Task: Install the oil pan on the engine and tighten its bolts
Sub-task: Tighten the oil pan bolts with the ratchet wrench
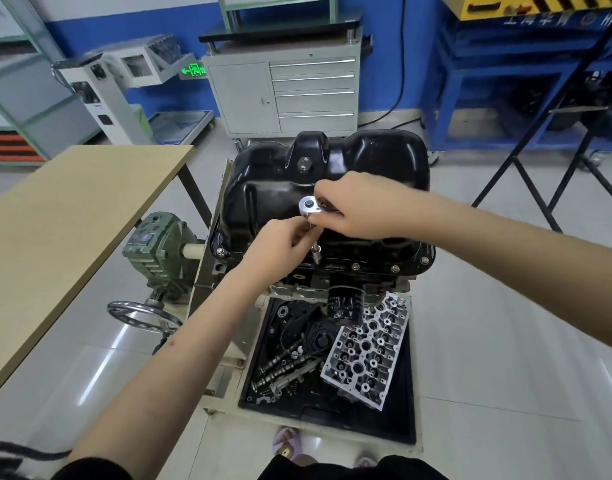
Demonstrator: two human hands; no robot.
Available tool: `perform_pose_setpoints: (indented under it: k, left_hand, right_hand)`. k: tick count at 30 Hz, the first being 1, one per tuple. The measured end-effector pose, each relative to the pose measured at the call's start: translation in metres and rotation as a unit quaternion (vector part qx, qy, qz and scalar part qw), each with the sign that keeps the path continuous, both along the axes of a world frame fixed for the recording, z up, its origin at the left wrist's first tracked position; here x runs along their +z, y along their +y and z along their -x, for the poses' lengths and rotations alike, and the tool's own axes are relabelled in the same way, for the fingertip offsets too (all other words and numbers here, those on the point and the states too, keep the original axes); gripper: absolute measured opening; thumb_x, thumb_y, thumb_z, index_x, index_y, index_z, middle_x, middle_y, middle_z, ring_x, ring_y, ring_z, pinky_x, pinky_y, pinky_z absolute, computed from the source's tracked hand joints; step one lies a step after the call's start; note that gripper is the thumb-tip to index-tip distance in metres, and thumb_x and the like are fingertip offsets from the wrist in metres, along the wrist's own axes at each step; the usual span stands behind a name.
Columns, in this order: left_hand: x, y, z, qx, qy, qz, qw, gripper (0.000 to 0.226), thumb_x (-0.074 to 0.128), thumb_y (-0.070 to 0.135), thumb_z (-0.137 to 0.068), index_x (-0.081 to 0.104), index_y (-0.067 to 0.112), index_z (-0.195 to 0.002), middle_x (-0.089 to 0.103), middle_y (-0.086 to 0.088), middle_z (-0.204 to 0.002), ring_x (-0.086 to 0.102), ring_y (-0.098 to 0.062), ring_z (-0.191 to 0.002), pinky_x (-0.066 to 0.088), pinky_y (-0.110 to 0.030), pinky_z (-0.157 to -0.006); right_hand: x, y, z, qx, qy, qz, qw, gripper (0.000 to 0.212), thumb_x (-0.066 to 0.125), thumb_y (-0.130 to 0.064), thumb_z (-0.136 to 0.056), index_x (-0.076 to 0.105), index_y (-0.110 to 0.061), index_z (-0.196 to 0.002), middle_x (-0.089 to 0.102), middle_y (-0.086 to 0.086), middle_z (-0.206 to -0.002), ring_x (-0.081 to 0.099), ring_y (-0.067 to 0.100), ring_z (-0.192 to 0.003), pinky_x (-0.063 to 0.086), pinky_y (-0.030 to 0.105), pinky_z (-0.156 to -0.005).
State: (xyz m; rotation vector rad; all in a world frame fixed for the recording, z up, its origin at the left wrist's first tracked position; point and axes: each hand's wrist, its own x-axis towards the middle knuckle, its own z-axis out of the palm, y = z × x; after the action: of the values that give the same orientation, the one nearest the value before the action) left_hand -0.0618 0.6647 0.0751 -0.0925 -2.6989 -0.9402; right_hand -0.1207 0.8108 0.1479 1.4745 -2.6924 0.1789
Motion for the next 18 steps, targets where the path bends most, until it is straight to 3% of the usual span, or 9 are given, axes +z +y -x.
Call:
perform_pose_setpoints:
  k: [3, 7, 9, 10, 12, 13, 14, 16, 18]
  left_hand:
    - [0.001, 0.002, 0.001, 0.005, -0.011, 0.01, 1.0, 0.027, 0.052, 0.021, -0.092, 0.06, 0.0, -0.076, 0.06, -0.008, -0.059, 0.05, -0.02, -0.05, 0.039, -0.024, -0.053]
    - [0.002, 0.004, 0.001, 0.0, -0.009, 0.031, 0.999, 0.032, 0.053, 0.019, -0.091, 0.046, 0.019, -0.06, 0.041, 0.015, -0.044, 0.039, -0.007, -0.039, 0.03, -0.012, -0.045]
    - [0.001, 0.003, 0.002, -0.017, -0.006, 0.031, 0.999, 0.029, 0.053, 0.018, -0.09, 0.049, 0.021, -0.062, 0.04, 0.016, -0.044, 0.041, -0.006, -0.04, 0.029, -0.013, -0.045]
    - [0.001, 0.002, 0.002, -0.024, -0.012, 0.032, 0.999, 0.025, 0.054, 0.017, -0.089, 0.052, 0.019, -0.065, 0.041, 0.016, -0.045, 0.04, -0.006, -0.041, 0.028, -0.014, -0.046]
    - [-0.002, 0.001, 0.002, -0.027, -0.019, 0.02, 0.999, 0.028, 0.056, 0.012, -0.086, 0.049, 0.023, -0.061, 0.041, 0.015, -0.044, 0.037, -0.005, -0.042, 0.03, -0.014, -0.046]
    - [-0.004, 0.0, 0.002, -0.021, -0.022, 0.006, 1.0, 0.035, 0.055, 0.009, -0.083, 0.044, 0.027, -0.055, 0.04, 0.014, -0.042, 0.037, -0.005, -0.041, 0.031, -0.012, -0.046]
    - [-0.006, -0.001, 0.002, -0.007, -0.034, -0.007, 0.999, 0.041, 0.052, 0.006, -0.081, 0.039, 0.031, -0.052, 0.04, 0.012, -0.039, 0.037, -0.004, -0.041, 0.031, -0.011, -0.045]
    - [-0.009, -0.001, 0.003, 0.018, -0.061, -0.024, 0.998, 0.046, 0.046, 0.0, -0.08, 0.035, 0.033, -0.051, 0.039, 0.01, -0.039, 0.036, -0.004, -0.042, 0.03, -0.013, -0.047]
    - [-0.01, 0.0, 0.003, 0.031, -0.064, -0.035, 0.997, 0.049, 0.047, -0.005, -0.08, 0.033, 0.033, -0.051, 0.04, 0.009, -0.037, 0.039, -0.003, -0.04, 0.031, -0.012, -0.047]
  right_hand:
    - [-0.01, 0.001, -0.011, -0.03, -0.029, 0.047, 0.998, 0.03, 0.041, -0.041, -0.094, 0.044, -0.011, -0.099, 0.033, -0.006, -0.066, 0.041, 0.019, -0.065, 0.031, 0.032, -0.058]
    - [-0.007, 0.004, -0.014, -0.058, -0.248, 0.135, 0.958, 0.018, 0.048, -0.03, -0.093, 0.048, -0.014, -0.102, 0.046, -0.008, -0.067, 0.043, 0.003, -0.05, 0.033, 0.015, -0.044]
    - [-0.01, 0.006, -0.023, -0.09, -0.433, 0.215, 0.871, 0.008, 0.047, -0.02, -0.095, 0.05, -0.014, -0.099, 0.044, -0.004, -0.059, 0.037, 0.003, -0.037, 0.031, 0.015, -0.036]
    - [-0.014, 0.005, -0.029, -0.111, -0.526, 0.269, 0.799, 0.005, 0.046, -0.015, -0.096, 0.05, -0.014, -0.093, 0.04, -0.002, -0.055, 0.034, 0.003, -0.033, 0.029, 0.015, -0.034]
    - [-0.025, -0.003, -0.045, -0.154, -0.659, 0.394, 0.622, 0.012, 0.045, -0.01, -0.096, 0.047, -0.014, -0.085, 0.035, -0.003, -0.049, 0.03, 0.002, -0.03, 0.026, 0.012, -0.032]
    - [-0.029, -0.01, -0.052, -0.171, -0.687, 0.446, 0.547, 0.014, 0.045, -0.009, -0.096, 0.046, -0.015, -0.083, 0.034, -0.004, -0.047, 0.029, 0.002, -0.03, 0.025, 0.011, -0.032]
    - [-0.033, -0.016, -0.059, -0.185, -0.699, 0.481, 0.495, 0.013, 0.046, -0.01, -0.095, 0.047, -0.016, -0.084, 0.034, -0.004, -0.046, 0.029, 0.003, -0.031, 0.026, 0.011, -0.033]
    - [-0.035, -0.026, -0.064, -0.196, -0.704, 0.506, 0.459, 0.009, 0.049, -0.011, -0.095, 0.047, -0.016, -0.087, 0.034, -0.003, -0.049, 0.03, 0.003, -0.032, 0.027, 0.011, -0.034]
    - [-0.031, -0.026, -0.06, -0.188, -0.701, 0.486, 0.487, 0.01, 0.05, -0.013, -0.094, 0.047, -0.014, -0.085, 0.035, -0.001, -0.052, 0.032, 0.004, -0.033, 0.028, 0.012, -0.035]
